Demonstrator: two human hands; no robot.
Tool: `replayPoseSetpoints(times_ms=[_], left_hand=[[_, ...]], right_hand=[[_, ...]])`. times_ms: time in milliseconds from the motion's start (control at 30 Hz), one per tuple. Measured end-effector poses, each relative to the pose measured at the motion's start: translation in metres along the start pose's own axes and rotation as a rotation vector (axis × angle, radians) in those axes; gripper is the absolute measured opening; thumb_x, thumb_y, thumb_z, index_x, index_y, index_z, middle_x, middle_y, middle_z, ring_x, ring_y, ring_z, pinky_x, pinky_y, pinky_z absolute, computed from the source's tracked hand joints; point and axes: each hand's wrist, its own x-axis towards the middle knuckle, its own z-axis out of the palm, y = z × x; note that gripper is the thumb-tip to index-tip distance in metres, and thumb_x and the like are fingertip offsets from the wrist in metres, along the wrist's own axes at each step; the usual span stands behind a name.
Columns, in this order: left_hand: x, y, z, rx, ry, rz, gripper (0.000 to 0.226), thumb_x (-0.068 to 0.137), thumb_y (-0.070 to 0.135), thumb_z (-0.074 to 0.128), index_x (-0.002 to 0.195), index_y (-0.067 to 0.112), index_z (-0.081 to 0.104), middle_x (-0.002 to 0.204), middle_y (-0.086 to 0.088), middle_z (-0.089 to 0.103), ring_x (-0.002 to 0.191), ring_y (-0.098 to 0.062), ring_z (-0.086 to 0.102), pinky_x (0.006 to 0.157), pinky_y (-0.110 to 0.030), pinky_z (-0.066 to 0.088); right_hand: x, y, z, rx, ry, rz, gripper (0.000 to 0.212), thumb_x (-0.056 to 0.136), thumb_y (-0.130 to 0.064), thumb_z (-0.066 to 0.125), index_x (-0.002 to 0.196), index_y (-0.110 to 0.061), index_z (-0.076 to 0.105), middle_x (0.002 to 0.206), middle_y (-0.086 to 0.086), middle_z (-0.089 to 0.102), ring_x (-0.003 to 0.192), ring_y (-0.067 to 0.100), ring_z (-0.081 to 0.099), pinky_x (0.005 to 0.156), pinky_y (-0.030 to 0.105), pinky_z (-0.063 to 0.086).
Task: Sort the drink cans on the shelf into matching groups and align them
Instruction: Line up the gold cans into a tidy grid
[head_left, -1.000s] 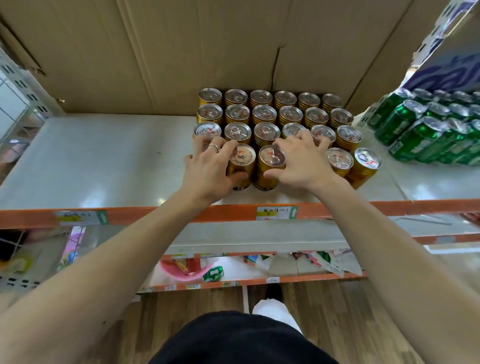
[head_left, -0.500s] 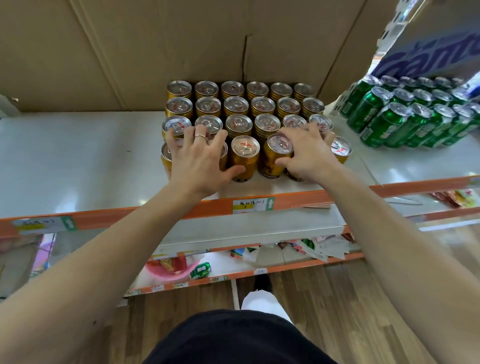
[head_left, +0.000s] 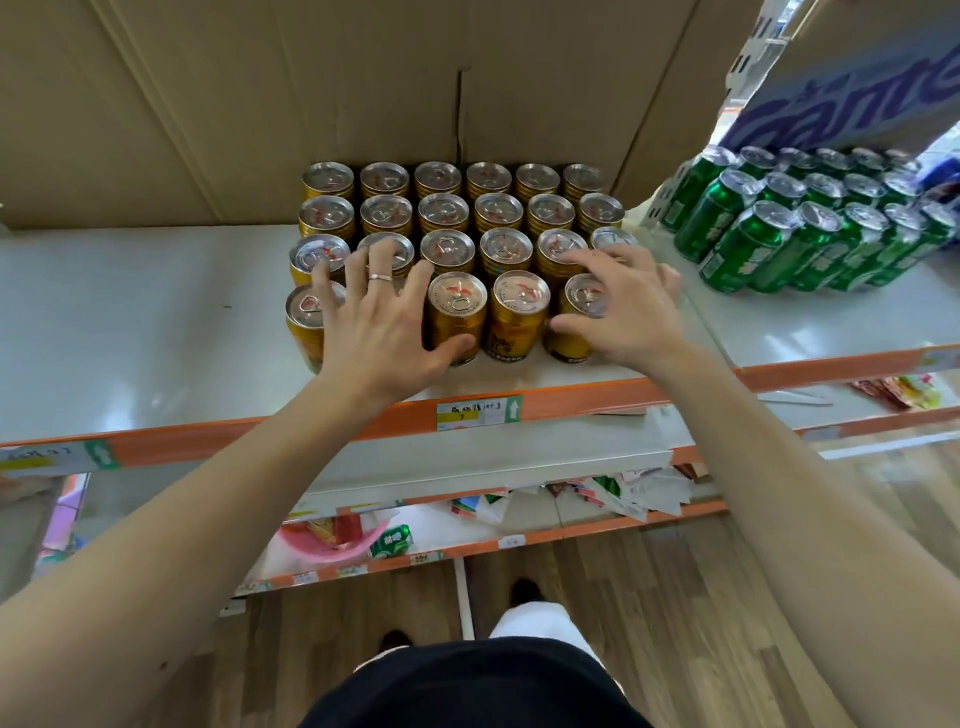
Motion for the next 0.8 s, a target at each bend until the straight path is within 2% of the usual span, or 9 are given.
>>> replayPoseSetpoints(times_ms=[67,133,200,333,433,533,667,800], left_hand=[[0.001,0.021,-0.003,-0.014,0.053,0.089,0.082,0.076,0.077,0.053,0.138,0.024,0.044,0.147,-0.01,0.035,0.138,-0.034,0.027,0.114,-0.064,0.01],[0.009,0.05,-0.004,-0.013,0.053,0.174,0.077,0.079,0.074,0.053,0.137,0.025,0.045,0.142,-0.007,0.044,0.136,-0.031,0.033,0.113,-0.064,0.012],[0.023,0.081,-0.002,-0.007,-0.005,0.205,0.073,0.084,0.073,0.049,0.14,0.028,0.042,0.143,-0.006,0.048,0.138,-0.03,0.033,0.113,-0.065,0.009],[0.042,0.122,0.007,0.008,-0.074,0.147,0.074,0.086,0.071,0.049,0.144,0.027,0.038,0.146,-0.013,0.044,0.141,-0.032,0.03,0.113,-0.066,0.007],[0.048,0.138,0.011,0.082,-0.079,0.106,0.078,0.081,0.077,0.047,0.135,0.02,0.052,0.148,-0.014,0.04,0.14,-0.033,0.029,0.112,-0.065,0.012],[0.05,0.15,0.016,0.06,-0.087,0.05,0.074,0.079,0.074,0.053,0.124,0.015,0.06,0.147,-0.012,0.04,0.138,-0.032,0.029,0.11,-0.062,0.018],[0.049,0.15,0.019,0.051,-0.054,-0.035,0.068,0.079,0.068,0.057,0.12,0.014,0.061,0.138,-0.013,0.044,0.132,-0.032,0.032,0.109,-0.061,0.023],[0.051,0.147,0.017,-0.007,-0.128,-0.064,0.078,0.078,0.071,0.057,0.132,0.015,0.051,0.143,-0.012,0.04,0.134,-0.032,0.03,0.108,-0.06,0.022]], right_hand=[[-0.003,0.024,-0.017,-0.053,0.012,0.026,0.071,0.075,-0.047,0.076,0.14,-0.039,0.047,0.146,-0.003,0.047,0.141,0.021,0.024,0.106,0.042,0.017],[-0.002,0.047,-0.028,-0.146,-0.098,0.094,0.077,0.078,-0.043,0.075,0.146,-0.039,0.039,0.152,-0.007,0.041,0.142,0.024,0.023,0.106,0.047,0.019],[0.003,0.061,-0.032,-0.157,-0.197,0.131,0.08,0.08,-0.036,0.075,0.149,-0.036,0.035,0.154,-0.004,0.039,0.14,0.03,0.03,0.108,0.049,0.025],[0.007,0.072,-0.033,-0.024,-0.217,0.066,0.082,0.08,-0.025,0.079,0.151,-0.021,0.037,0.14,0.008,0.051,0.129,0.028,0.046,0.108,0.037,0.037],[0.009,0.076,-0.035,-0.077,-0.208,0.016,0.077,0.081,-0.03,0.079,0.147,-0.016,0.04,0.129,0.01,0.053,0.121,0.028,0.049,0.098,0.032,0.038],[0.011,0.081,-0.035,-0.071,-0.199,-0.011,0.068,0.08,-0.034,0.079,0.138,-0.015,0.049,0.127,0.009,0.052,0.117,0.027,0.051,0.088,0.026,0.034],[0.014,0.079,-0.03,0.014,-0.182,-0.043,0.068,0.081,-0.033,0.079,0.138,-0.014,0.048,0.129,0.008,0.049,0.12,0.024,0.048,0.091,0.024,0.032],[0.019,0.078,-0.032,0.079,-0.209,-0.035,0.079,0.079,-0.034,0.081,0.145,-0.013,0.042,0.137,0.008,0.042,0.127,0.022,0.044,0.103,0.026,0.033]])
